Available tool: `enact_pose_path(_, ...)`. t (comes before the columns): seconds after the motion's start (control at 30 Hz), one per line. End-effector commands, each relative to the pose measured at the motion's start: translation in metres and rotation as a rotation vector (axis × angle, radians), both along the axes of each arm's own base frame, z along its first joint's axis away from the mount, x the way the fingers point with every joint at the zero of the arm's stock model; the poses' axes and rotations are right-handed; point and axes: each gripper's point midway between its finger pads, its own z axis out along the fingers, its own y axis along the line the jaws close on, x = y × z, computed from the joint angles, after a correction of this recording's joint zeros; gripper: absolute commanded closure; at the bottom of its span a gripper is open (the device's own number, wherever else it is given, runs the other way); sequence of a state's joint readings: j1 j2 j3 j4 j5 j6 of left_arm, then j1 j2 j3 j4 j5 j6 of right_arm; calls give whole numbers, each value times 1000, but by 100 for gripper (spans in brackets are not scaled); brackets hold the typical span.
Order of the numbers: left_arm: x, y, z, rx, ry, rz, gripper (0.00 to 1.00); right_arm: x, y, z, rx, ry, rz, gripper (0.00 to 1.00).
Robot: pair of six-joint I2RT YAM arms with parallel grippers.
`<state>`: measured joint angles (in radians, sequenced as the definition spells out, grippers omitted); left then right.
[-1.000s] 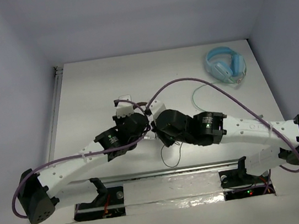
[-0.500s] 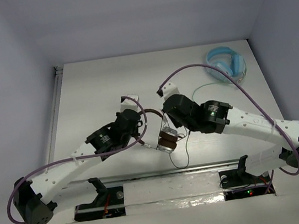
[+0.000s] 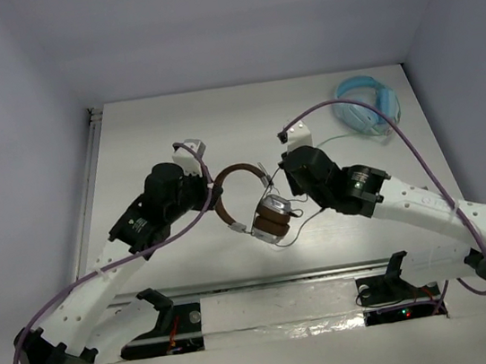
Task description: Wrap the headphones
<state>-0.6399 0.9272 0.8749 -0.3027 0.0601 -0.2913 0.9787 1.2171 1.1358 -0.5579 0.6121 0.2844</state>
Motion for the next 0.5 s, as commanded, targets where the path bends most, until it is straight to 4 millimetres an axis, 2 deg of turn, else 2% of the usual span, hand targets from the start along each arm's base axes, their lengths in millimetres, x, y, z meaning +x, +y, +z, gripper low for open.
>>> enact_pose_path(0.0, -6, -24, 47, -190, -63, -152, 100, 11, 19, 22, 159, -63, 42, 93)
enact_pose_path(0.03, -9, -26, 52, -234, -43, -201, 100, 10, 26, 33, 223, -81, 81, 92)
enact_pose_path(0.1, -8, -27, 62, -282, -46, -218, 100, 11, 25, 35, 267, -95, 98, 87)
enact_pose_path(0.13, -6, -24, 68, -303, -52, -222, 100, 10, 33, 45, 333, -116, 143, 87)
enact_pose_path(0.17, -4, -22, 72, -316, -59, -220, 100, 4, 31, 45, 373, -121, 164, 84)
enact_pose_path(0.2, -3, -22, 82, -347, -74, -217, 100, 2, 38, 55, 442, -146, 205, 84)
enact_pose_path(0.27, -1, -19, 90, -371, -87, -215, 100, -6, 37, 65, 521, -175, 240, 83)
enact_pose_path(0.3, 2, -19, 97, -387, -106, -211, 100, -7, 36, 52, 533, -169, 242, 80)
enact_pose_path(0.33, 0, -22, 102, -411, -101, -227, 100, -11, 43, 61, 591, -193, 286, 80)
enact_pose_path(0.4, 2, -25, 110, -437, -103, -234, 100, -16, 48, 63, 647, -208, 333, 80)
enact_pose_path(0.47, 2, -28, 122, -475, -115, -239, 100, -21, 57, 57, 695, -213, 386, 78)
